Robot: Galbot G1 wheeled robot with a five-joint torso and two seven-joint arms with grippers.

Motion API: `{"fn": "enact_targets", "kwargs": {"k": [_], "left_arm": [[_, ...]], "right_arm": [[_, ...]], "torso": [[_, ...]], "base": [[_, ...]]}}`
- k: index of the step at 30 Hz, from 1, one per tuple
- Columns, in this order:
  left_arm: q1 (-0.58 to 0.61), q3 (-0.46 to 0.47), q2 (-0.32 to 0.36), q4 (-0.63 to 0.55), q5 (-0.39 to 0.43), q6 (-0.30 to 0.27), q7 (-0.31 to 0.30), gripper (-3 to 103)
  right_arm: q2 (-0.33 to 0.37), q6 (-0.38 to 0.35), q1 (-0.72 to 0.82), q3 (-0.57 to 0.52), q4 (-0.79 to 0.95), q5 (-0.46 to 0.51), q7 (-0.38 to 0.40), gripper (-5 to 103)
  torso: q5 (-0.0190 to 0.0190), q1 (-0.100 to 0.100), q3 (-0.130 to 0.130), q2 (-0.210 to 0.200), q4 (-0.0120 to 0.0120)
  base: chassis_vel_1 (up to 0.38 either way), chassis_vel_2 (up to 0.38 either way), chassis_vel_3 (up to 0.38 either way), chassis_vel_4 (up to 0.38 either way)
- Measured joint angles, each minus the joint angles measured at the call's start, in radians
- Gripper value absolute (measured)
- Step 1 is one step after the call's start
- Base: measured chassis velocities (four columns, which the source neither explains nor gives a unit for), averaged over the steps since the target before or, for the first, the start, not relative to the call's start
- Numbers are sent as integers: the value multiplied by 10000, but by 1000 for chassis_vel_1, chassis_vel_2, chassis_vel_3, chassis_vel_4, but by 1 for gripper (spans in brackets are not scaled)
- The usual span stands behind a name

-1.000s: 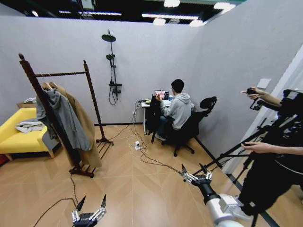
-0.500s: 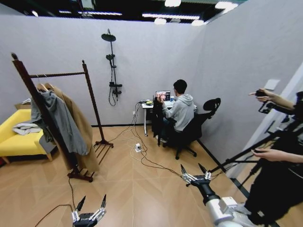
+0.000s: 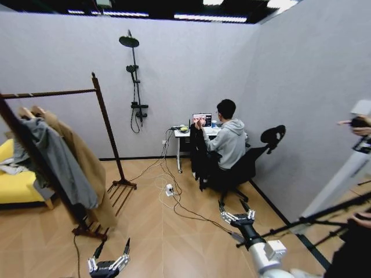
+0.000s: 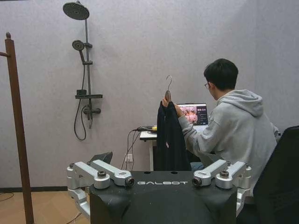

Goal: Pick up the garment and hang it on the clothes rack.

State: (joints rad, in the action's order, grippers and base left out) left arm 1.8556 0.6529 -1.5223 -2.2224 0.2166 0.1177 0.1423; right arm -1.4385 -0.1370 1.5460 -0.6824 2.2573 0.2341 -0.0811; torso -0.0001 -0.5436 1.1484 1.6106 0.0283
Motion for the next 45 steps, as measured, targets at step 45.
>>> {"fn": "enact_targets", "kwargs": {"k": [45], "left_arm": [[0,-1,0,0,0,0,-1,100]], "right_arm": [[1626,-917,-2016,-842,-1107,1632,449,100]], "torso": [[6,0,3,-3,3]], "base": [[-302,304,299,-297]]}}
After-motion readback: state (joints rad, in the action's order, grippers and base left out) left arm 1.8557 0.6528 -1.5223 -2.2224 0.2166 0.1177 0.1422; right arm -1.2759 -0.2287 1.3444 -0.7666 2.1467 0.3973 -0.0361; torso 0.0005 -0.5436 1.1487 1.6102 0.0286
